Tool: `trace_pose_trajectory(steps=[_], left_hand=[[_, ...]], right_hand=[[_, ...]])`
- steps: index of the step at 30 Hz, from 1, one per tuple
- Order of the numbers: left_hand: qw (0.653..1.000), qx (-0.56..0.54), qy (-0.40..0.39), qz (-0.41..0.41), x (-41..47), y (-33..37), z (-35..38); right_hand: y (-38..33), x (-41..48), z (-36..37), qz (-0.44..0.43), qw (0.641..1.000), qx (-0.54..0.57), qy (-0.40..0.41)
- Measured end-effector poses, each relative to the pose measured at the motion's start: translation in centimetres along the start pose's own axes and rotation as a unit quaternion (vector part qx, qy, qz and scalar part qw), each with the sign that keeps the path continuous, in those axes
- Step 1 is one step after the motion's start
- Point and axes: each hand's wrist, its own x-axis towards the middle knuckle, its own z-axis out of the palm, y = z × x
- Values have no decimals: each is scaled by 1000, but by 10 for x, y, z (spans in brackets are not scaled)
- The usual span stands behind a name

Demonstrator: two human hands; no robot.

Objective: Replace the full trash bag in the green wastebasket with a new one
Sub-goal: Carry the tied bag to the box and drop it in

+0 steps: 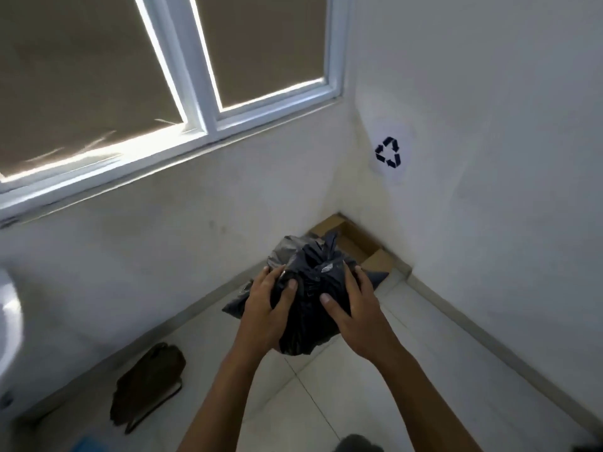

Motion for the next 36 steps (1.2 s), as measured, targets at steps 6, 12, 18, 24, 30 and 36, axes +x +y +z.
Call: trace_pose_trajectory(steps=[6, 12, 18, 24, 30, 36], left_hand=[[992, 60, -114, 6, 150, -16, 42], [983, 64, -174, -1, 296, -18, 87], [954, 142, -263, 31, 441, -30, 136], [920, 157, -355, 59, 579, -52, 208], [882, 195, -422, 78, 709, -131, 297], [868, 225, -437, 76, 791, -254, 408]], right_hand=[[45, 112, 2, 97, 995, 18, 32], [91, 251, 0, 136, 987, 63, 54], [152, 372, -3, 186, 981, 33, 47], [224, 487, 7, 269, 959, 58, 61], [322, 603, 48, 322, 931, 133, 111], [467, 690, 118, 289, 927, 165, 174]])
